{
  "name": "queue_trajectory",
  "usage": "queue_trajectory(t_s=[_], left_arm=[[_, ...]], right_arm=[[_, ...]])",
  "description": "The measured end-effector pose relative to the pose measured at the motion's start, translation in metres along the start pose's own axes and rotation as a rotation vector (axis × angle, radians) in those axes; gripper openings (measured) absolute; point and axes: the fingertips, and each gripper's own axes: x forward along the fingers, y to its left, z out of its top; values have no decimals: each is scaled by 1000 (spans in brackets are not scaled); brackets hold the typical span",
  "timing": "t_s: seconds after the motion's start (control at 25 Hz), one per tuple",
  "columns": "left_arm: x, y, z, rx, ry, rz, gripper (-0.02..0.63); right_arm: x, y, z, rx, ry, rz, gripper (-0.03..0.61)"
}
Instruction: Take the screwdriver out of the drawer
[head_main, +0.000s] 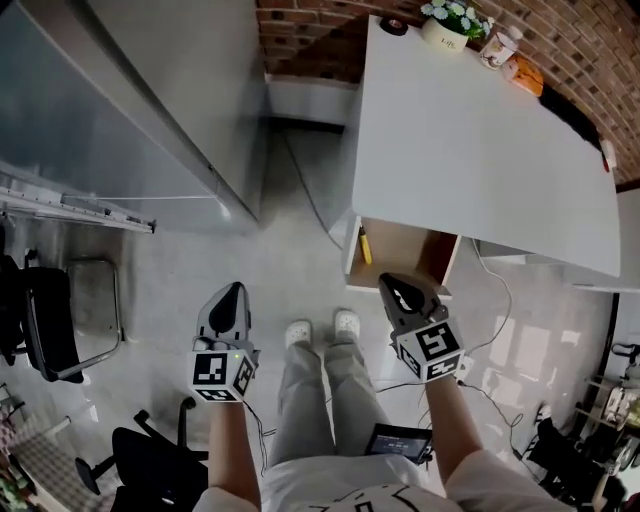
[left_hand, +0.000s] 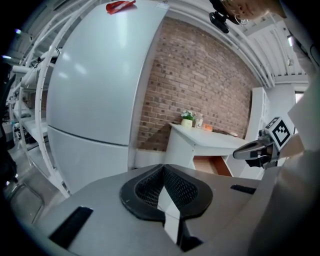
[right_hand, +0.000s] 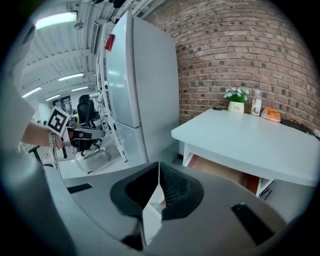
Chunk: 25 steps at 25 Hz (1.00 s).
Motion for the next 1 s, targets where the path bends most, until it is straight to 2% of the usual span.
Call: queue_trajectory(t_s=[0.32,0.56,0.76,1.0], left_arm=[[28,5,-52,-8,32,-8,12],[43,18,-84,4,67,26,12],[47,32,-94,-39,84,64,12],[42,45,-96,-89,86,104,12]], right_arm=[[39,-19,-57,-6,48,-1,21],[70,-41,-88,4,105,-9,21],[96,-51,-103,32,162,12,21],[125,-68,-112,61,243,-16,23]])
